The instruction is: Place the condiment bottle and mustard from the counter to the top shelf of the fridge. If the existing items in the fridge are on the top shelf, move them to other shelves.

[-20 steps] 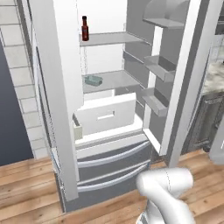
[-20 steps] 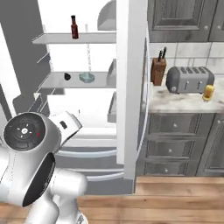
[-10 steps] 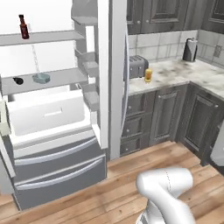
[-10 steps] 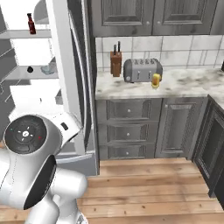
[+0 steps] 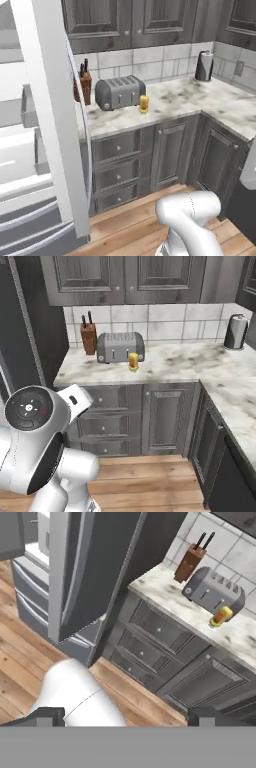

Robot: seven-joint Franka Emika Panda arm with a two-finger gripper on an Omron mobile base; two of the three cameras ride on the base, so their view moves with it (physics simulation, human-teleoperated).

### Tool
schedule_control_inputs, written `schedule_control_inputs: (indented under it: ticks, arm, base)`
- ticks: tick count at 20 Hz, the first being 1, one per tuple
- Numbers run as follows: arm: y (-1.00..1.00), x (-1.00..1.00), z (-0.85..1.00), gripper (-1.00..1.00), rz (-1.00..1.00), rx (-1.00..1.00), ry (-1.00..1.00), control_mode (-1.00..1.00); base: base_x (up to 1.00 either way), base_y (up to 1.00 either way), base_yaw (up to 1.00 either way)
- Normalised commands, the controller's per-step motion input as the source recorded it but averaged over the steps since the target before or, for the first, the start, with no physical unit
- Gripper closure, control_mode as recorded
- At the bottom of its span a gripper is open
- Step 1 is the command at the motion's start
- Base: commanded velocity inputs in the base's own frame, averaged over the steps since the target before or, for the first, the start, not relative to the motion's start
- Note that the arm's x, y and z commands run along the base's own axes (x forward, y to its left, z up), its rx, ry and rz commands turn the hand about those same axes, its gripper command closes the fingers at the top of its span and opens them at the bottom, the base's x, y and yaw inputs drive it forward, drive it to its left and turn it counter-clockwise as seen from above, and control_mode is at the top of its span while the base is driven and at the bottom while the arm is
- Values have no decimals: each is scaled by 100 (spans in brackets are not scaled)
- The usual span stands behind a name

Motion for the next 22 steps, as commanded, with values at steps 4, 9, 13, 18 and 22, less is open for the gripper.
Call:
schedule_control_inputs:
  ticks: [4, 9, 13, 18, 22]
  arm:
    - [0, 0, 0, -100, 0, 0, 0, 100]
    - [0, 0, 0, -100, 0, 0, 0, 100]
    - [0, 0, 0, -100, 0, 0, 0, 100]
    - [0, 0, 0, -100, 0, 0, 0, 100]
    - [0, 0, 0, -100, 0, 0, 0, 100]
  base:
    - [100, -72, 4]
    - [100, -8, 8]
    - [100, 0, 16]
    - [93, -26, 21]
    - [18, -81, 13]
